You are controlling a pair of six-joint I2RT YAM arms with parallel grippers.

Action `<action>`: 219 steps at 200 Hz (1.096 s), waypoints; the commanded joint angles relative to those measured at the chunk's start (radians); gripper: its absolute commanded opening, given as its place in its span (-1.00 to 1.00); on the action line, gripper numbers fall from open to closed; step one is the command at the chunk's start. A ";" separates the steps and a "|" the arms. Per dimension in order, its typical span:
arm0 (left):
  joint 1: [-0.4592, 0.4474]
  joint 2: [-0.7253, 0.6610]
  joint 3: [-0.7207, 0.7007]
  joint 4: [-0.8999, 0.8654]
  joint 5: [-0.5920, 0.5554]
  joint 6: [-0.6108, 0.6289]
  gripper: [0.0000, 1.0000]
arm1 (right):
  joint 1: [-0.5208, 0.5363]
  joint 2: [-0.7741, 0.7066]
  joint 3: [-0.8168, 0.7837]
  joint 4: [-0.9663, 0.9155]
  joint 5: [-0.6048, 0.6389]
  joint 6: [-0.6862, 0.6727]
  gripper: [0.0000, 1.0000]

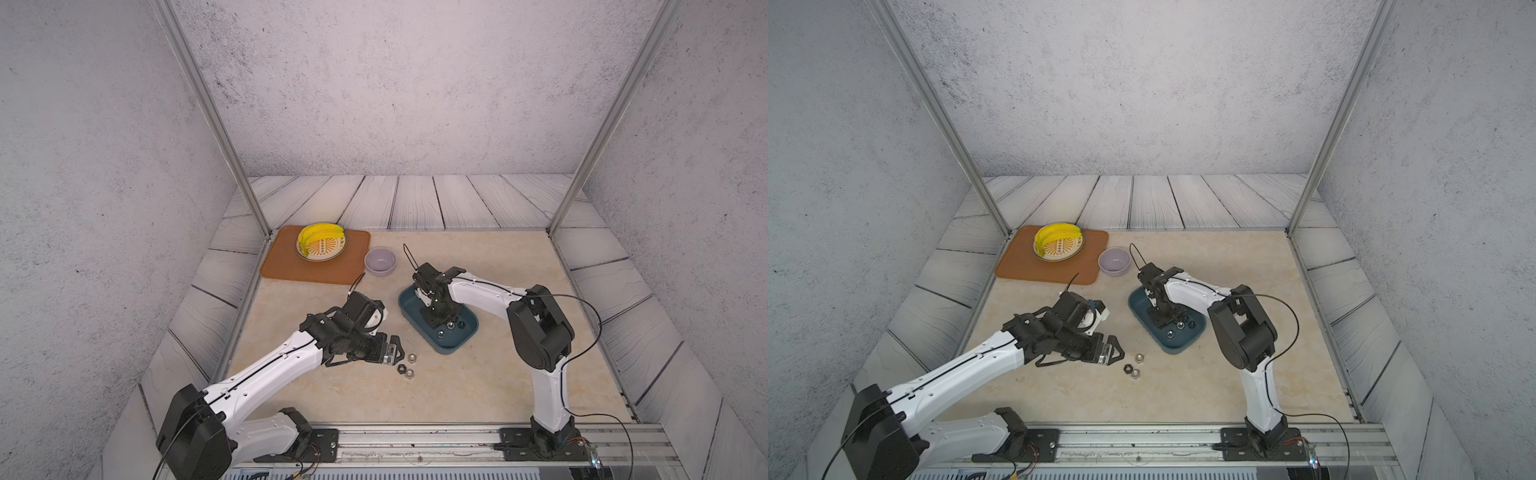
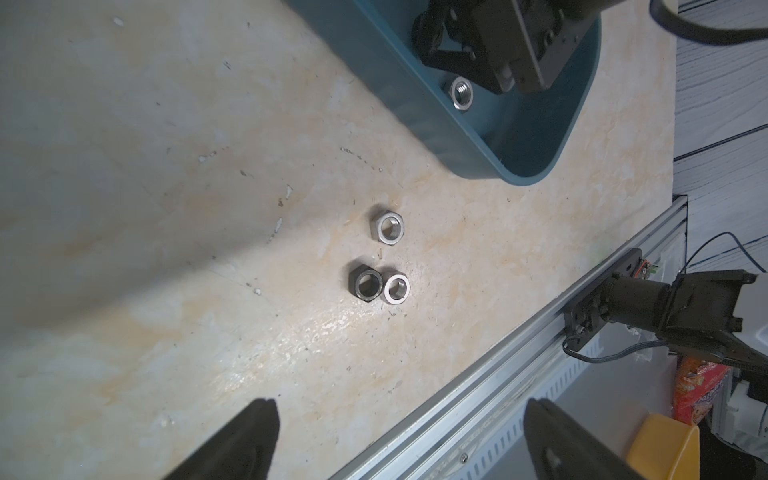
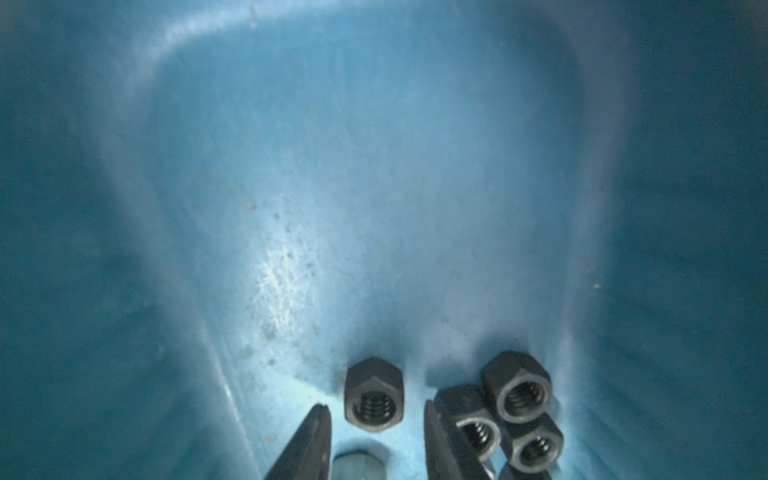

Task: Put the nuts on the desktop into the storage box
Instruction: Place the nut in the storage box.

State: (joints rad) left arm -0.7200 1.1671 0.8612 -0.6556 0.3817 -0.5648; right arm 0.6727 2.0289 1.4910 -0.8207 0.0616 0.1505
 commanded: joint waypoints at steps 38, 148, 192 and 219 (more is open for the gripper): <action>0.005 -0.005 0.013 -0.032 -0.047 0.004 0.97 | -0.001 -0.100 0.011 -0.029 -0.021 0.033 -0.13; 0.002 -0.013 0.003 -0.016 -0.170 0.032 0.97 | -0.002 -0.564 -0.300 0.260 -0.195 0.021 0.03; -0.001 -0.040 -0.007 0.007 -0.167 0.034 0.97 | -0.001 -0.873 -0.541 0.522 -0.334 -0.015 0.24; -0.013 -0.047 -0.005 0.000 -0.155 0.041 0.97 | -0.002 -1.070 -0.708 0.735 -0.406 -0.080 0.42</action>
State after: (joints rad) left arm -0.7223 1.1374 0.8612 -0.6529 0.2314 -0.5438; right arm 0.6727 1.0912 0.8944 -0.3267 -0.2398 0.1390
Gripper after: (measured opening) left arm 0.985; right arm 0.671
